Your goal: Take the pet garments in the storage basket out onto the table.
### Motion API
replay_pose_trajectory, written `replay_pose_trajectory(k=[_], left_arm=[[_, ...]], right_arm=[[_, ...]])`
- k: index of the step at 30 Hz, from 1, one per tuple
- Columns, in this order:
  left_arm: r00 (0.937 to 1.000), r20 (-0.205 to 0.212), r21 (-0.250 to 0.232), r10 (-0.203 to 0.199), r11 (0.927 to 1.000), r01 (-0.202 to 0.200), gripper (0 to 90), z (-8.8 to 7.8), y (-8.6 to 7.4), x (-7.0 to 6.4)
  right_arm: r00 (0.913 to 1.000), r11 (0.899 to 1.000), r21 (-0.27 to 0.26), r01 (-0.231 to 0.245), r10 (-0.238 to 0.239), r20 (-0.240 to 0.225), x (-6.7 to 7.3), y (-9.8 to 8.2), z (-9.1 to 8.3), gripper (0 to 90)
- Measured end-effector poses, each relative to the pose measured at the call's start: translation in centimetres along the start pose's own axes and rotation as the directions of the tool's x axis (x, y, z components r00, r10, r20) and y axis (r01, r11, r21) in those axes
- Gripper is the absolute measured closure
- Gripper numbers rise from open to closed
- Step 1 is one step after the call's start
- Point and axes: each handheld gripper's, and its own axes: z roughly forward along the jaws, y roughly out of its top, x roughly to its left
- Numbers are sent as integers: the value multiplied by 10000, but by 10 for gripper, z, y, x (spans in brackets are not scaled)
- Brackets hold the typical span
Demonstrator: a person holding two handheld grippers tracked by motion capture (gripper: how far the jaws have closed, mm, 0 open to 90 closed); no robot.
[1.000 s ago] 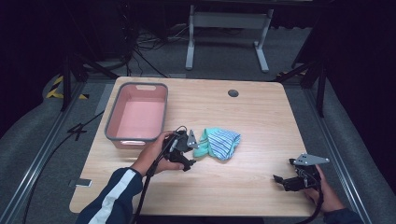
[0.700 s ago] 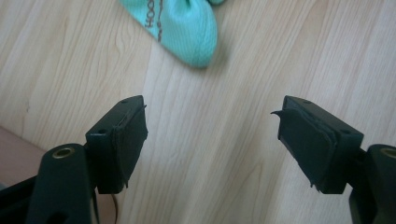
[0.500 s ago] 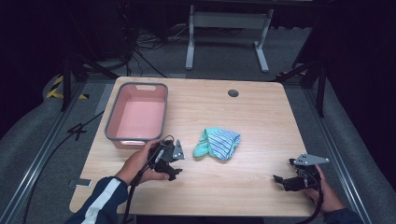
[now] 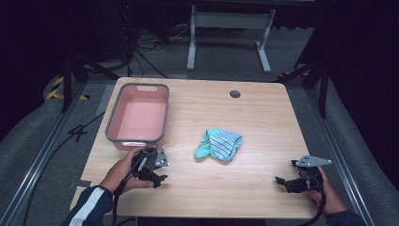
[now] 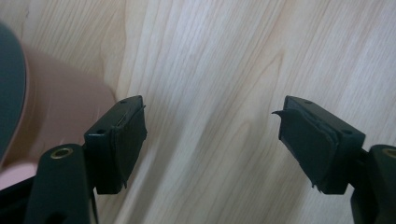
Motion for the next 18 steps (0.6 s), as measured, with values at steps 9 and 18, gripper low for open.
replay_pose_trajectory(k=[9,18], left_arm=[[9992,-178,-84,-364,9993,363,227,-2,-31,5],[9908,-109,-463,-1345,9899,1339,208,-6,-74,14]], right_arm=[[10000,10000,4,-7,7,6,0,0,0,3],[10000,10000,8,-5,5,-1,0,0,0,3]])
